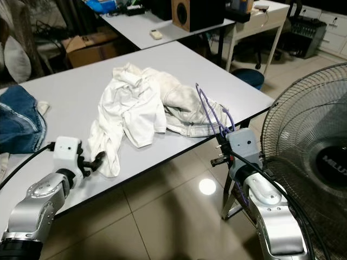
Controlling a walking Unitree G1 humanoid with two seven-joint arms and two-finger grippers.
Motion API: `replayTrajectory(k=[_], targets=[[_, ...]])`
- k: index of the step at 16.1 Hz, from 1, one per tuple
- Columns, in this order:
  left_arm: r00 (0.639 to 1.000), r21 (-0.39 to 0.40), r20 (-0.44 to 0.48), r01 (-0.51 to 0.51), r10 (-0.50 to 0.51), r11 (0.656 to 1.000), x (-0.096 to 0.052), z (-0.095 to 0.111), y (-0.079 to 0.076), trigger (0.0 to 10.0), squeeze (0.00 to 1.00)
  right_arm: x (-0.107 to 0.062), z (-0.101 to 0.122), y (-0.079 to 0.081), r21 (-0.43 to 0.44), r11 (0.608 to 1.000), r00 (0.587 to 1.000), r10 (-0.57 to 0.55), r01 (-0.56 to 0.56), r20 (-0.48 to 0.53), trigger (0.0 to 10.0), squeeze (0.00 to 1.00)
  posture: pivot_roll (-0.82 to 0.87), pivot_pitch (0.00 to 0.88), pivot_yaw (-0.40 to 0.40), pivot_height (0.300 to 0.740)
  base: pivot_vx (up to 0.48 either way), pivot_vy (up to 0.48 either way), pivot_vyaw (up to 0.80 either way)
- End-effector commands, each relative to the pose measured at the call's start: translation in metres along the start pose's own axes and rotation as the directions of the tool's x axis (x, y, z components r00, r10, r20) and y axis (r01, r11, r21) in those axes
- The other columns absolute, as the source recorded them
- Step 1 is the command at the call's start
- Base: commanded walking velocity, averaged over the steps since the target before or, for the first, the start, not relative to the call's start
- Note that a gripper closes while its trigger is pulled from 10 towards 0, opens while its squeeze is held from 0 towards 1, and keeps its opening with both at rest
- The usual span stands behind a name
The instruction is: Hang hanger
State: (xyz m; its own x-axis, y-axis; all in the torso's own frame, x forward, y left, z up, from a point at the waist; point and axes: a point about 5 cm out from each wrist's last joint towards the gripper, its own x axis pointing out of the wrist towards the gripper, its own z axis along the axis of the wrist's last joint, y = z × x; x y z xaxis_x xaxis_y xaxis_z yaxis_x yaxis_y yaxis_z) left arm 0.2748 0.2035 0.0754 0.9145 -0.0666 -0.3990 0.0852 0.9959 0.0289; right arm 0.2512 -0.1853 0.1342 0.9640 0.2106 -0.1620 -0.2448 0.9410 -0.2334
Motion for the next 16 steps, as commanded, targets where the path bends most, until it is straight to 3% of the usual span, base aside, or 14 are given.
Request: replayTrajectory(k=[1, 6, 16], targets=[[0.998, -0.003, 0.026, -0.048, 0.048, 0.999, 0.001, 0.007, 0.007, 0.1, 0.00, 0.001, 0.004, 0.005, 0.001, 1.000, 1.000, 0.021, -0.021, 0.010, 10.0, 0.00, -0.15, 0.000, 0.091, 0.740, 0.000, 0.000, 0.00], [0.999, -0.093, 0.008, 0.039, -0.039, 0.995, 0.005, 0.003, -0.005, 0.0, 0.00, 0.005, 0.004, 0.008, 0.001, 0.999, 0.999, 0.032, -0.033, 0.010, 10.0, 0.00, -0.15, 0.000, 0.092, 0.740, 0.000, 0.000, 0.00], [0.992, -0.087, -0.030, 0.120, -0.123, 0.989, 0.013, -0.003, -0.023, 0.0, 0.00, 0.005, 0.006, 0.010, -0.028, 1.000, 1.000, 0.005, -0.005, 0.020, 10.0, 0.00, -0.17, 0.000, 0.109, 0.740, 0.000, 0.000, 0.00]])
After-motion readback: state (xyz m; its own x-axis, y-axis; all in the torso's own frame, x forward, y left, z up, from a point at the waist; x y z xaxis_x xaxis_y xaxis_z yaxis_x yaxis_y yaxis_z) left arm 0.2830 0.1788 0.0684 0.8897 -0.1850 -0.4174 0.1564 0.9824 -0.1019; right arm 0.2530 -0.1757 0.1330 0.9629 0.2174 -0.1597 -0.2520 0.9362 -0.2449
